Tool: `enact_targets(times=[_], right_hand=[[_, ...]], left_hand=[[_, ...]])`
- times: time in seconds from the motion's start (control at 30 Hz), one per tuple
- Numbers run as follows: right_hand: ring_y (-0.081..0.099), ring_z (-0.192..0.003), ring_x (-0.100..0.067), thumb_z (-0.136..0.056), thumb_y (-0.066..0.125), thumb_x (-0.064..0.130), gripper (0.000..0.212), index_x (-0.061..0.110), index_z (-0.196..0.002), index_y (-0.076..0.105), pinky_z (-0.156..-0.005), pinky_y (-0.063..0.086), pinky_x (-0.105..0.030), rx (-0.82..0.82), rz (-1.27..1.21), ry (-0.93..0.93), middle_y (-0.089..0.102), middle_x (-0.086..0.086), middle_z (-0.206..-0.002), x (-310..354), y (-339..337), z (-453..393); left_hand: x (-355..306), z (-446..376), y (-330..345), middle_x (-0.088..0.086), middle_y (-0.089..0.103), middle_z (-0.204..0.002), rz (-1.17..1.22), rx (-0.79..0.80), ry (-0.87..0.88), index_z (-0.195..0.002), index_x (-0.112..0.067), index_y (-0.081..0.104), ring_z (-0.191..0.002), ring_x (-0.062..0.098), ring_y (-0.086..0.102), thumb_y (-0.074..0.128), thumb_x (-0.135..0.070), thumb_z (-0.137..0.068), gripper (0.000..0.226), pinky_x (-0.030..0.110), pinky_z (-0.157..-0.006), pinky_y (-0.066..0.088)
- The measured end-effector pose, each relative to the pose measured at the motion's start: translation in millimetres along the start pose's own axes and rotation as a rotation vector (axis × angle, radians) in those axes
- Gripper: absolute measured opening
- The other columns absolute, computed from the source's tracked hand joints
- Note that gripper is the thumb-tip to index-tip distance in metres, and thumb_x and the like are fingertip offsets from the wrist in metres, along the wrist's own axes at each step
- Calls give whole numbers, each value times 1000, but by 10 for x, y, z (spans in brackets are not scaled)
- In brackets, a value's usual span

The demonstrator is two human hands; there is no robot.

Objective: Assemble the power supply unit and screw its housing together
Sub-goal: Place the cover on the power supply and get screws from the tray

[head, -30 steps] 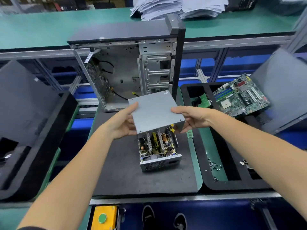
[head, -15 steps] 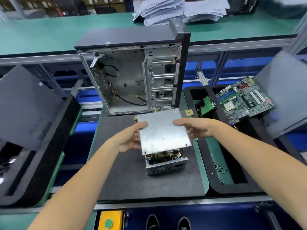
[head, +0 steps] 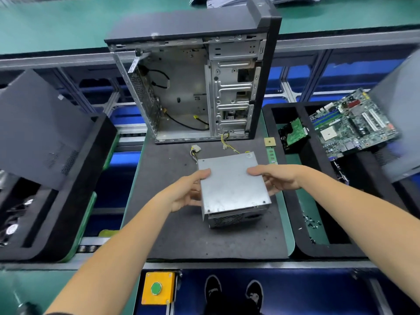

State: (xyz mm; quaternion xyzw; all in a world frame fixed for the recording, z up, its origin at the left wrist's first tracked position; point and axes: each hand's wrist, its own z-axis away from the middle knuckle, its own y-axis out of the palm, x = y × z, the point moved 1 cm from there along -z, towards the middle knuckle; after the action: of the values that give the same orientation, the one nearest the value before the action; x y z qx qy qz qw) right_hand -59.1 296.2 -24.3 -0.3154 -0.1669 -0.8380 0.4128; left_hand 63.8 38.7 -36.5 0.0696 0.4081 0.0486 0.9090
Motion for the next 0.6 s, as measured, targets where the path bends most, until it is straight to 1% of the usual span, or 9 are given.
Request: enact_targets(times=[0.1,0.17,0.23,0.3,0.4,0.47,0.53,0.6], right_hand=[[63,-86,-22,-63,78,55,70,13,-117,61,-66,57,-28,-8,9,0,57,-7,-99,-37,3,-59],[66,-83,-21,-63,75,56,68,14,-115,63,-66,57,-28,-19,15,10,61,-6,-98,-64,-14,-94],[66,-82,-20,-62,72,57,68,14,-115,64,-67,57,-29,-28,11,18,63,-5,-96,-93,-24,-134],[67,-79,-19,-63,72,57,64,16,-111,65,-69,57,-29,-35,8,16,65,-4,-92,-118,-19,-174],[67,-78,-18,-62,72,58,62,17,-108,66,-70,57,-29,-43,21,12,68,-2,-88,-144,-4,-210],[67,-79,-18,-62,72,58,62,17,-108,65,-69,57,-29,-41,17,12,66,-2,-89,-148,-6,-221],[64,-79,-18,-60,73,58,63,17,-108,64,-67,56,-28,-35,10,14,62,-3,-90,-141,-5,-225],[55,-82,-20,-57,74,59,68,18,-109,61,-68,55,-27,-22,13,17,54,-3,-91,-131,0,-225]], left_hand=[[91,-30,-5,11,73,-102,26,-11,4,-98,-22,74,-94,24,69,70,-52,-77,37,37,-72,58],[105,-58,3,12,73,-104,26,-19,6,-94,-24,76,-95,24,69,70,-52,-78,33,37,-72,58],[108,-86,7,11,73,-103,22,-23,4,-94,-24,76,-93,23,69,70,-54,-76,35,36,-72,58],[121,-105,0,11,72,-103,20,-23,-4,-96,-24,75,-92,22,68,72,-56,-74,39,35,-71,58],[158,-118,2,9,73,-101,19,-29,-11,-100,-23,73,-91,21,68,74,-60,-65,50,34,-70,58],[165,-137,7,8,73,-100,19,-45,-12,-101,-22,72,-91,21,68,74,-62,-62,56,34,-70,58],[161,-154,3,8,73,-99,14,-54,-10,-101,-21,71,-92,22,68,73,-62,-64,55,36,-73,59],[164,-167,-5,6,74,-91,9,-67,-1,-100,-20,71,-87,20,69,73,-61,-67,53,36,-72,58]])
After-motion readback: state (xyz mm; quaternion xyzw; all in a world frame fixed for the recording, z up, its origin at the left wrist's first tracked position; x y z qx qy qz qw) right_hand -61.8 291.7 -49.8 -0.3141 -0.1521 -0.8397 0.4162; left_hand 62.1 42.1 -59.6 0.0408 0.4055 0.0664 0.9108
